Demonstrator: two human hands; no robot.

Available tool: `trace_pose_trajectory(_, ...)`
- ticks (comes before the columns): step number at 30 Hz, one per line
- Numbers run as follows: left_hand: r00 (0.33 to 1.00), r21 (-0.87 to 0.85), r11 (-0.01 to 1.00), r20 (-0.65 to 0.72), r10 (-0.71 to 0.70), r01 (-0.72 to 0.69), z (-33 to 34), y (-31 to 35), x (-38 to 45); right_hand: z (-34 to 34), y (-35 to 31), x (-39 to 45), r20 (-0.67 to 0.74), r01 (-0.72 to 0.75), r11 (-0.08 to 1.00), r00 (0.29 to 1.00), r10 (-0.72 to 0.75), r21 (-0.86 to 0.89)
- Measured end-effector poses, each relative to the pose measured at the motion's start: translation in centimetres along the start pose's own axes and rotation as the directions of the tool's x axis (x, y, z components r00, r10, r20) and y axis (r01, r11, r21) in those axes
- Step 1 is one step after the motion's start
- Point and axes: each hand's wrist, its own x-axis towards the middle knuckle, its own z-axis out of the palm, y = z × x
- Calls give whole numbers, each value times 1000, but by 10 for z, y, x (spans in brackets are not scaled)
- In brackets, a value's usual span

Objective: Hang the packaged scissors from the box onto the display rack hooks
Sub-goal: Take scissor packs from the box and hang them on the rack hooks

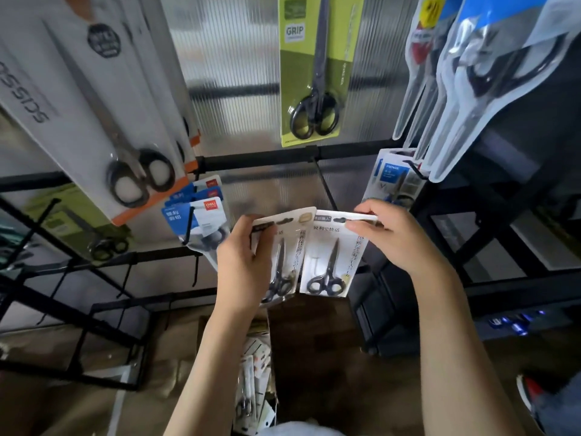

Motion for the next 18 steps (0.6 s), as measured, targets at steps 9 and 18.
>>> trace_pose_trajectory(9, 1000, -11, 1000, 5, -17, 17, 2, 4, 3, -7, -2, 8, 65, 61, 994, 996, -67, 91)
trace_pose_trajectory(18, 999, -55, 998, 53, -5, 8, 2, 11, 6, -9, 0, 8, 44, 43, 997, 998, -46, 63)
